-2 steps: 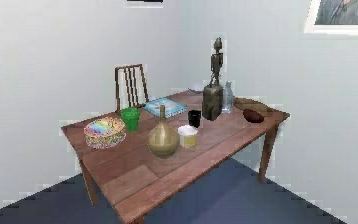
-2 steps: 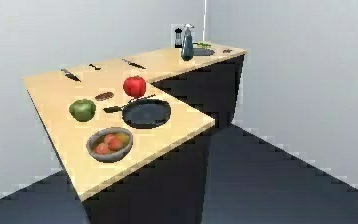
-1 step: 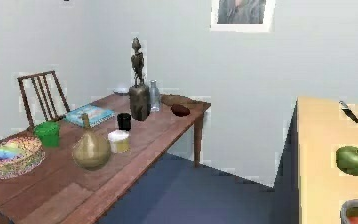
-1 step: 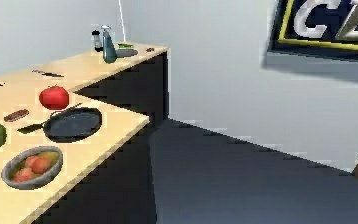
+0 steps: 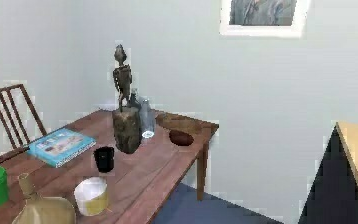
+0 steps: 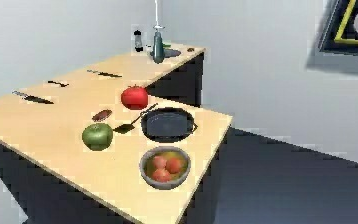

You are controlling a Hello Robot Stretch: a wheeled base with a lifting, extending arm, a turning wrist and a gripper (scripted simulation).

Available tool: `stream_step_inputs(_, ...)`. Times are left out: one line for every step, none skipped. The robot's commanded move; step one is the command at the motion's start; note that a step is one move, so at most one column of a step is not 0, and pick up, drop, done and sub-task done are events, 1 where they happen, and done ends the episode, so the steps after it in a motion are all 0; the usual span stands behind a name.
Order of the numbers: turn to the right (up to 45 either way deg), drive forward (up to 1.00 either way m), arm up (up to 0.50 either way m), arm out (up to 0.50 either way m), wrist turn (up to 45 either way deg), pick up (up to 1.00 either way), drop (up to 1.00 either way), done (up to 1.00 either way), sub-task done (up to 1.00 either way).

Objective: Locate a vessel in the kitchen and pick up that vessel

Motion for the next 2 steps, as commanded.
stream_step_inputs(-45.0,0.0,0.0,0.0,0.0,0.0,0.0,0.0,0.0)
stream_step_inputs(-45.0,0.0,0.0,0.0,0.0,0.0,0.0,0.0,0.0)
